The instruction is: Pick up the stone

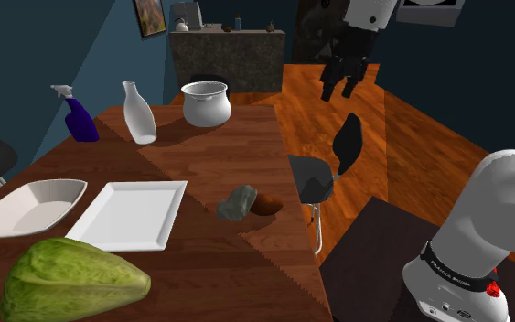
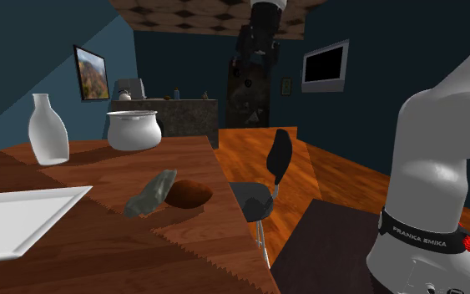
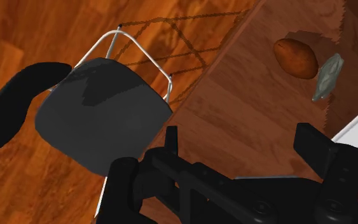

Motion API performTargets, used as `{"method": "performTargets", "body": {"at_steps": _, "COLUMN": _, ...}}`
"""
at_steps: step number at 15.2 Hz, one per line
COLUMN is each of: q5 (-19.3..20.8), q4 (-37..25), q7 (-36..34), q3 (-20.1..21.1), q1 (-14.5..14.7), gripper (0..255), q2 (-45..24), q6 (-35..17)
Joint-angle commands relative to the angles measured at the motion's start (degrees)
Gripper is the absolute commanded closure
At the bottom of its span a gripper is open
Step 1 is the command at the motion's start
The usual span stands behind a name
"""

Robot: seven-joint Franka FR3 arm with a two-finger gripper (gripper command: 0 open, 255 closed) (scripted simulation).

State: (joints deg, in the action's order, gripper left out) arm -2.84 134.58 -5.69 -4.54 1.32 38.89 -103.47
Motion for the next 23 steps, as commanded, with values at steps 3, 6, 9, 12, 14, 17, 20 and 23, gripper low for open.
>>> {"method": "performTargets", "body": {"at_steps": 3, "q5": -5.30, "q4": 3.36, "q7": -0.07, "q3": -0.85, "q1": 2.08, "gripper": 0, "q2": -3.85, "q6": -6.03}}
{"method": "performTargets", "body": {"at_steps": 6, "q5": -9.75, "q4": 4.72, "q7": 0.37, "q3": -1.34, "q1": 4.05, "gripper": 0, "q2": -7.66, "q6": -10.37}}
{"method": "performTargets", "body": {"at_steps": 9, "q5": -14.73, "q4": 5.45, "q7": 1.42, "q3": -1.80, "q1": 6.30, "gripper": 0, "q2": -11.92, "q6": -14.55}}
{"method": "performTargets", "body": {"at_steps": 12, "q5": -20.36, "q4": 5.50, "q7": 3.14, "q3": -2.23, "q1": 8.77, "gripper": 0, "q2": -16.59, "q6": -18.39}}
{"method": "performTargets", "body": {"at_steps": 14, "q5": -24.48, "q4": 5.11, "q7": 4.67, "q3": -2.51, "q1": 10.53, "gripper": 0, "q2": -19.90, "q6": -20.65}}
{"method": "performTargets", "body": {"at_steps": 17, "q5": -31.24, "q4": 3.87, "q7": 7.50, "q3": -2.76, "q1": 13.12, "gripper": 0, "q2": -25.09, "q6": -23.42}}
{"method": "performTargets", "body": {"at_steps": 20, "q5": -38.50, "q4": 1.85, "q7": 10.82, "q3": -2.64, "q1": 15.37, "gripper": 0, "q2": -30.49, "q6": -25.30}}
{"method": "performTargets", "body": {"at_steps": 23, "q5": -45.89, "q4": -0.90, "q7": 14.27, "q3": -2.09, "q1": 17.16, "gripper": 0, "q2": -35.96, "q6": -26.26}}
